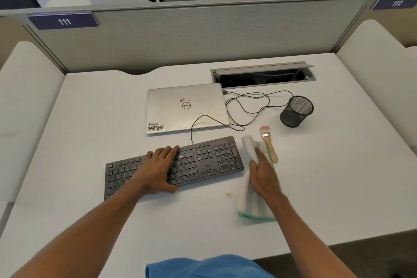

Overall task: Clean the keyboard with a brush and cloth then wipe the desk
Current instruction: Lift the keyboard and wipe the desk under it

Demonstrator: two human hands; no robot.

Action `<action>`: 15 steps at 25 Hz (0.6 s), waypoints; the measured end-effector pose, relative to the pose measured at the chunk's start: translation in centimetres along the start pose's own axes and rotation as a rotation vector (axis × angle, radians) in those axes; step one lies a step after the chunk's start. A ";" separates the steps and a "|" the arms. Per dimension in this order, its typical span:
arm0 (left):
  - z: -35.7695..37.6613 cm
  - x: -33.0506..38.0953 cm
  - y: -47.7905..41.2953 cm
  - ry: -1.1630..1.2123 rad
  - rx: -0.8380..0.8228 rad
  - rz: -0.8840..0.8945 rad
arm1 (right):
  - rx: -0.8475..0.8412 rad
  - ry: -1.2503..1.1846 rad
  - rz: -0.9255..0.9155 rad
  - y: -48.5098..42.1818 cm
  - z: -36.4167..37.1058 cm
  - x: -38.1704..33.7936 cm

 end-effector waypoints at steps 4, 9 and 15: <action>-0.3 -0.3 0.4 0.011 0.009 0.005 | -0.063 0.164 -0.024 0.5 1.9 0.8; -1.5 -1.2 1.4 0.007 0.015 0.038 | -0.153 -0.027 0.024 4.1 1.5 1.7; -5.3 -1.8 1.1 0.073 0.068 0.007 | -0.082 -0.250 0.090 5.2 -1.7 3.0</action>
Point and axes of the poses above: each hand's wrist, its own y-axis away from the middle knuckle, its own z-axis out of the palm, x = y × z, the point moved 6 cm from there along -y, towards the middle knuckle, and after that the axes turned 12 degrees about z, right-handed, at the moved point
